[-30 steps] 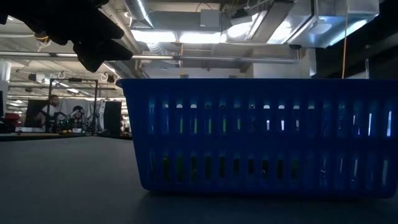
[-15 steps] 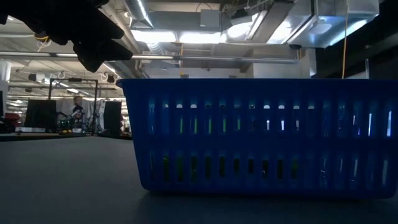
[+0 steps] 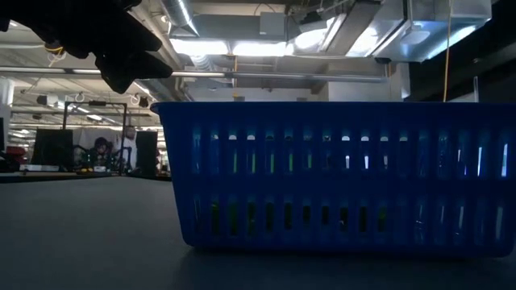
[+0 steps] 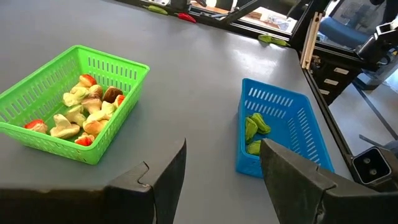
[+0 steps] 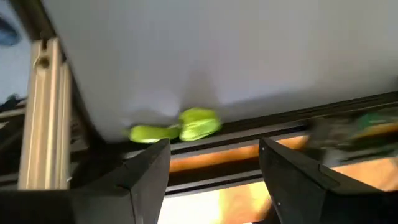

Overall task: Sort produce into baskets
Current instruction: Put the green chili pepper into the blue bin

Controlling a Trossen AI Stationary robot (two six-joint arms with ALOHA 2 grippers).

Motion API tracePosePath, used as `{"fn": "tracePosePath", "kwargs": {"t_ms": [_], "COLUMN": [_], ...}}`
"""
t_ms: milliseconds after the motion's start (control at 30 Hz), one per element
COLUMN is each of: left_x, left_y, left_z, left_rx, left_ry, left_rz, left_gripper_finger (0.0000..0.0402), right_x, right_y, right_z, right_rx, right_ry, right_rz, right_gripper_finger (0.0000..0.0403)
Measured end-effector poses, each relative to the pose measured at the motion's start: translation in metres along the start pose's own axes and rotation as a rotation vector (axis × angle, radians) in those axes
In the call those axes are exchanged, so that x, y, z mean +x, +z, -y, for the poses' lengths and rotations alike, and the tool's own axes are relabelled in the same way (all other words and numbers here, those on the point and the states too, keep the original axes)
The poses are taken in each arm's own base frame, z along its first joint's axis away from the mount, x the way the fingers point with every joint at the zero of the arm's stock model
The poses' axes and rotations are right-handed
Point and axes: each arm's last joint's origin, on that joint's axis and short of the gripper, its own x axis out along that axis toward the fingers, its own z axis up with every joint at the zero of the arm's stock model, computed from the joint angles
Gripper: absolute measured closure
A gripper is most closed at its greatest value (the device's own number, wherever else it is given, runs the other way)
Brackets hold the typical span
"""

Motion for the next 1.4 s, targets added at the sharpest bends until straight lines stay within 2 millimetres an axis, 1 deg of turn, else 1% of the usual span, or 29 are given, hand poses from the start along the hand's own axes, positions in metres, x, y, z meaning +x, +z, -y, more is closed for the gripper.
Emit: {"fn": "tracePosePath", "kwargs": {"t_ms": [100, 167, 267, 400, 467, 600, 667, 800, 900, 1167, 1400], "left_x": [0.000, 0.000, 0.000, 0.000, 0.000, 0.000, 0.000, 0.001, 0.001, 0.001, 0.001], "left_y": [0.000, 0.000, 0.000, 0.000, 0.000, 0.000, 0.000, 0.001, 0.001, 0.001, 0.001], "left_z": [0.000, 0.000, 0.000, 0.000, 0.000, 0.000, 0.000, -0.002, -0.003, -0.003, -0.003], "left_rx": [0.000, 0.000, 0.000, 0.000, -0.003, -0.004, -0.005, -0.008, -0.011, -0.013, -0.013], "left_ry": [0.000, 0.000, 0.000, 0.001, 0.001, 0.001, 0.003, 0.011, 0.016, 0.015, 0.015], "left_rz": [0.000, 0.000, 0.000, 0.000, 0.000, 0.000, 0.001, 0.003, 0.004, 0.005, 0.005], "left_gripper_finger": [0.0202, 0.0202, 0.0202, 0.0202, 0.0202, 0.0202, 0.0202, 0.0202, 0.0202, 0.0202, 0.0202], "right_x": [0.017, 0.030, 0.047, 0.065, 0.072, 0.082, 0.084, 0.085, 0.086, 0.100, 0.100], "right_y": [0.002, 0.006, 0.012, 0.015, 0.014, 0.014, 0.015, 0.015, 0.014, 0.015, 0.015], "right_z": [-0.003, -0.002, 0.003, 0.014, 0.017, 0.016, 0.016, 0.019, 0.020, 0.026, 0.024], "right_rx": [-0.001, 0.007, 0.025, 0.026, 0.020, 0.004, 0.000, 0.011, 0.014, 0.004, 0.001], "right_ry": [0.063, 0.095, 0.124, 0.118, 0.127, 0.182, 0.195, 0.159, 0.149, 0.190, 0.206], "right_rz": [-0.054, -0.085, -0.150, -0.242, -0.276, -0.289, -0.280, -0.260, -0.262, -0.266, -0.272], "right_gripper_finger": [0.0160, 0.0160, 0.0160, 0.0160, 0.0160, 0.0160, 0.0160, 0.0167, 0.0193, 0.0302, 0.0376]}}
